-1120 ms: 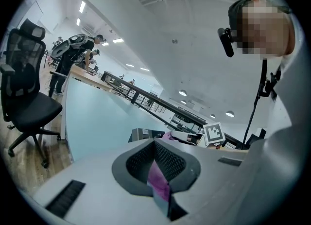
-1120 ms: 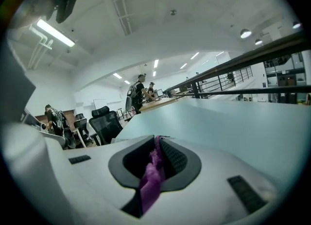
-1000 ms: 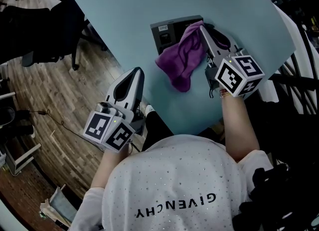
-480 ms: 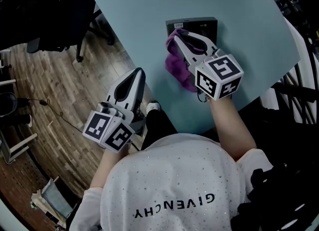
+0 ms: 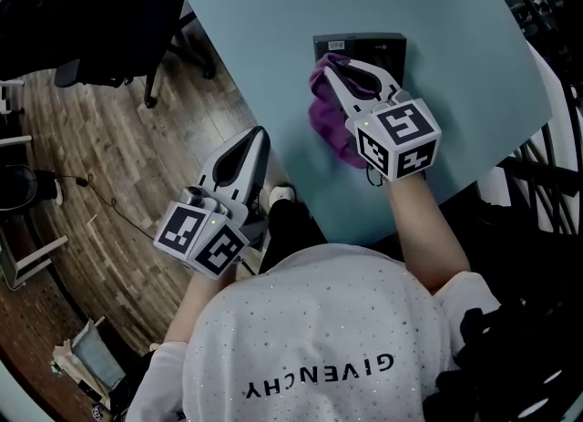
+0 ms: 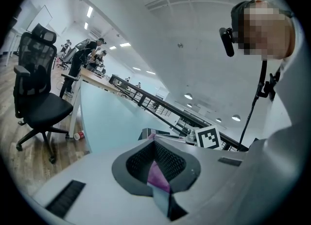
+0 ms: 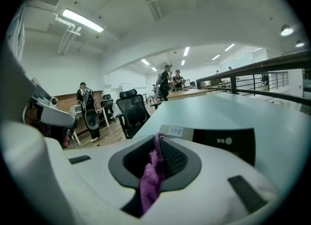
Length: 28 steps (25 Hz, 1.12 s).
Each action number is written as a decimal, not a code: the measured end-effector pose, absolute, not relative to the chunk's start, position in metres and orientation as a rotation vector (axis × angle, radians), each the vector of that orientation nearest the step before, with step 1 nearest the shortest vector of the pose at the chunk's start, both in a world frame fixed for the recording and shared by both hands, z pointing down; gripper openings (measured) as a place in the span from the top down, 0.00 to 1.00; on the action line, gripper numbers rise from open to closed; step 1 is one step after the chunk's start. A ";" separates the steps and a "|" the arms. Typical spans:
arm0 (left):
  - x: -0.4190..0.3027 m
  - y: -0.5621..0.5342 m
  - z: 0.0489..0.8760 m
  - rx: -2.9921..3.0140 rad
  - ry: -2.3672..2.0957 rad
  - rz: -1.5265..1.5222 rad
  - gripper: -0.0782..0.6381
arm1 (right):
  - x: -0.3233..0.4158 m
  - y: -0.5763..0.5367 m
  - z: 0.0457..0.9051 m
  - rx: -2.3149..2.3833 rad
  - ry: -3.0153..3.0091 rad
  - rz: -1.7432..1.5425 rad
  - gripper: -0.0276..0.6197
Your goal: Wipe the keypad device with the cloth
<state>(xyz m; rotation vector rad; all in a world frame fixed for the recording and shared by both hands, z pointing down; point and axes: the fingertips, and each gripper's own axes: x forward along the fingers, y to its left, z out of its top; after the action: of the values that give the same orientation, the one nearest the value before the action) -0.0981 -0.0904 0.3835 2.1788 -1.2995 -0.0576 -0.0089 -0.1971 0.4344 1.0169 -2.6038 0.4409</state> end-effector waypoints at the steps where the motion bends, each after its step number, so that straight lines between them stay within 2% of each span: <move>1: -0.097 -0.090 0.383 2.182 -1.301 -0.056 0.89 | -0.006 -0.197 0.435 1.025 -2.599 0.448 0.91; 28: -0.009 -0.100 0.362 2.213 -1.331 -0.061 0.89 | 0.106 -0.214 0.442 1.060 -2.565 0.487 0.91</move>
<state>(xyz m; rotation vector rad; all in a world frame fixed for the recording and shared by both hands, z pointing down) -0.0086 -0.0997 0.3615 2.2128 -1.3311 -0.0612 0.1057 -0.2143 0.4416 1.0603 -2.5652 0.4873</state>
